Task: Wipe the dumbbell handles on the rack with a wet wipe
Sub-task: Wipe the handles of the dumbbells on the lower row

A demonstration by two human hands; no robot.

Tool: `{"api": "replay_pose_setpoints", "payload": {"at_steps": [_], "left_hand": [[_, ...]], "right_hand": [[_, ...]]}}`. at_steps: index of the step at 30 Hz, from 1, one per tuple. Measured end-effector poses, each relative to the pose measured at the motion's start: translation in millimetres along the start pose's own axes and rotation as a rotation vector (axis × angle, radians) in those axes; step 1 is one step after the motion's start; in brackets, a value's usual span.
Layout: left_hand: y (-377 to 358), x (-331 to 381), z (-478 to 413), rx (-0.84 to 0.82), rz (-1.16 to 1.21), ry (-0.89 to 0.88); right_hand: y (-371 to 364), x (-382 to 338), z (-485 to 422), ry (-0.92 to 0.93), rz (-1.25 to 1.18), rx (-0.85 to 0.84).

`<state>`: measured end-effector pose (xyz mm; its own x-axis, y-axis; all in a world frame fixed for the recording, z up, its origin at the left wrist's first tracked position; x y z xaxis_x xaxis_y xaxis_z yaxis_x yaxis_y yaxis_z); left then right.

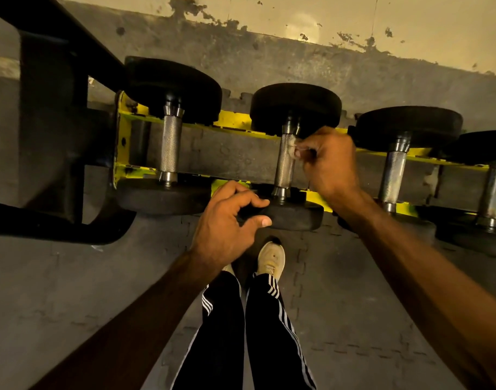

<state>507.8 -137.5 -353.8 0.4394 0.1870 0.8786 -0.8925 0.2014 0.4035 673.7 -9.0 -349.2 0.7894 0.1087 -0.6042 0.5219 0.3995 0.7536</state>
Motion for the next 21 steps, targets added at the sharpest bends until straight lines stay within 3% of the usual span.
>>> {"api": "replay_pose_setpoints", "payload": {"at_steps": [4,6,12,17,19,21], "left_hand": [[0,1,0,-0.006,-0.002,0.002],[0,0,0,0.002,0.000,0.002],[-1,-1,2,0.024,0.005,0.000],[-1,-1,1,0.019,0.006,-0.002],[-1,-1,1,0.016,0.011,0.013],[0,0,1,0.009,0.004,0.016]], "right_hand": [[-21,-6,22,0.063,0.203,-0.175],[-21,-3,28,0.060,0.167,-0.232],[-13,-1,17,0.080,-0.102,-0.069],[-3,-3,-8,0.093,-0.030,0.061],[-16,-17,0,0.189,0.130,-0.071],[-39,-29,14,0.309,0.342,-0.328]]}}
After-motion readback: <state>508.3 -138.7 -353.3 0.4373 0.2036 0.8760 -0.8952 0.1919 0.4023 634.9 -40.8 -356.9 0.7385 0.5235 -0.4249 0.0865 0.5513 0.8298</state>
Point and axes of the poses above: each hand's wrist, its own z-axis away from the middle knuckle, its own y-axis out of the back of the hand, x = y × z, the point moved 8 cm from there along -z, towards the middle knuckle, and after that the axes turned 8 degrees about -x, right-handed, at the moved point
